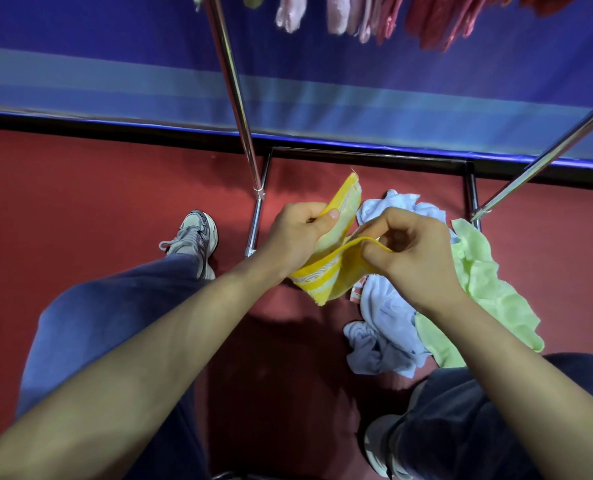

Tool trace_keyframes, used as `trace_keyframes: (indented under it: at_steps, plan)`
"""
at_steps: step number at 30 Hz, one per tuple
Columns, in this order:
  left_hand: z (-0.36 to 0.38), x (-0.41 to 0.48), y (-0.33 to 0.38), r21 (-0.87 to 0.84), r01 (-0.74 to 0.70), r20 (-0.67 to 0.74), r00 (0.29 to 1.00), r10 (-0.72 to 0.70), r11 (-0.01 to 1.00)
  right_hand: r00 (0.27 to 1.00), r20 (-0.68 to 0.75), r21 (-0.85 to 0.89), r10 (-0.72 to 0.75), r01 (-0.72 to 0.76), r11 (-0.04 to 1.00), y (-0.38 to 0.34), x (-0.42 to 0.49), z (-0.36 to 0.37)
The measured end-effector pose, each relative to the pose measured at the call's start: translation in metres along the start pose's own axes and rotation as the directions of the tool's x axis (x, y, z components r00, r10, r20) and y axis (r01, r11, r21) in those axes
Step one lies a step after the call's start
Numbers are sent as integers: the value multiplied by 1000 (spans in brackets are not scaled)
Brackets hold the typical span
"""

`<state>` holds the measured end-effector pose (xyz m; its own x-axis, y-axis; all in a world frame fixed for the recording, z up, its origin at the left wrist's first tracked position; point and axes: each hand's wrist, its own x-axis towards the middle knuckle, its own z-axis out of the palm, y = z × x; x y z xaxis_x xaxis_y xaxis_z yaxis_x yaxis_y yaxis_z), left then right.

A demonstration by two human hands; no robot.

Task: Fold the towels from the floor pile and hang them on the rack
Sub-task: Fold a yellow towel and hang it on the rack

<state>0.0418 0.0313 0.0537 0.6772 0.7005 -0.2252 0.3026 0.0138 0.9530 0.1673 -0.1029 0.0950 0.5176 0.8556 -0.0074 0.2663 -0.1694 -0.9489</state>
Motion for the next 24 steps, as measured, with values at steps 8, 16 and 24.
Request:
trace_keyframes:
  at_steps: [8, 16, 24]
  plan:
    - [-1, -1, 3, 13, -32, -2, 999, 32, 999, 989, 92, 132, 114, -126, 983, 4, 2, 2]
    - [1, -4, 2, 37, 24, 114, 993, -28, 999, 971, 234, -168, 38, 2, 986, 15, 1, 0]
    - [5, -13, 12, -30, 46, 274, 961, -36, 998, 967, 237, -388, -98, 186, 903, 18, -1, -2]
